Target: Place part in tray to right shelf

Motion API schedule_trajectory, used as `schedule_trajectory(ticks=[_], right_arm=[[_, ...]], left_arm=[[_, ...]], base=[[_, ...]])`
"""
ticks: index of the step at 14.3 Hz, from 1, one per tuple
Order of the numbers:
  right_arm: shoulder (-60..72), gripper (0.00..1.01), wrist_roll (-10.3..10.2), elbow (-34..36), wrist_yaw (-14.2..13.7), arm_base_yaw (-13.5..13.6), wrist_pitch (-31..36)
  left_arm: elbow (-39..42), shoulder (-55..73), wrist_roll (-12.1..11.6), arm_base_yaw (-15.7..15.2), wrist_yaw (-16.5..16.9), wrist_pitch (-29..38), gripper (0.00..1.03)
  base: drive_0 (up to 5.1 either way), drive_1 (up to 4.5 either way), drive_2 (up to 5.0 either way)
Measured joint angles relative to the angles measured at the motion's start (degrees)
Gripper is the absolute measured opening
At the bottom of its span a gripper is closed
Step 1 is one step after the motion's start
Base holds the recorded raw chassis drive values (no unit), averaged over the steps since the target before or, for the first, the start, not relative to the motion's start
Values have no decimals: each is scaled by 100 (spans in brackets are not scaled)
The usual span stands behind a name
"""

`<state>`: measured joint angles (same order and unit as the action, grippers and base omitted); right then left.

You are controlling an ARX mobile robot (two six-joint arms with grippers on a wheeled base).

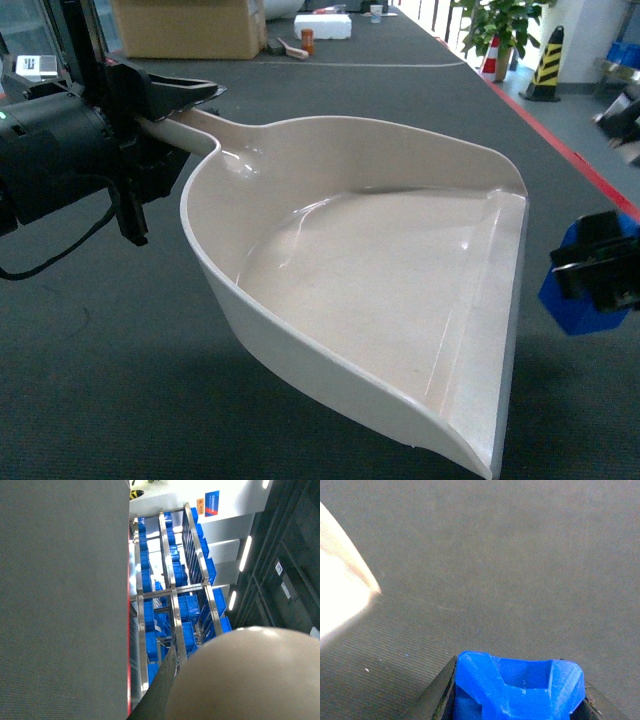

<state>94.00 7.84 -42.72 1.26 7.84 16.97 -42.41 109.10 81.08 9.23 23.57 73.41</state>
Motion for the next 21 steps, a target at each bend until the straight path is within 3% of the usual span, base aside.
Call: schedule_trajectory(ticks=[2,4,6,8,10,12,14,17,20,21], right_arm=[[-1187,47,17,-15,52,66,-372],[-2033,47,-72,-212,168,385,-501],[-2371,47,-529,-531,468,1001,-251],[-1908,47,-1075,-682,542,1657,-341],[-1276,49,-1357,-682,529,1934,-214],[-1250,73,-1368,-640,310,1987,122],[-1803,97,-1379,-518,299,1818,225],[-2935,98,-1279,68,15,1239,103],[-4610,98,-664,1399,-866,313,85],[-5307,98,-647,1967,-861,-92,-374]], left_arm=[[0,2,0,0,4,-2,12],[0,0,0,0,2,-2,12],[0,2,0,0,4,-2,12],[0,2,0,0,4,-2,12],[0,2,0,-2,2,-2,12],[0,2,-44,0,0,-15,12],[4,2,-17,0,-4,-2,12],[7,2,-7,0,7,-9,12],[7,2,-4,0,4,-9,12],[7,2,-7,0,7,-9,12]], base=[[0,0,0],[0,0,0],[0,0,0],[0,0,0],[0,0,0],[0,0,0],[0,0,0],[0,0,0],[0,0,0],[0,0,0]])
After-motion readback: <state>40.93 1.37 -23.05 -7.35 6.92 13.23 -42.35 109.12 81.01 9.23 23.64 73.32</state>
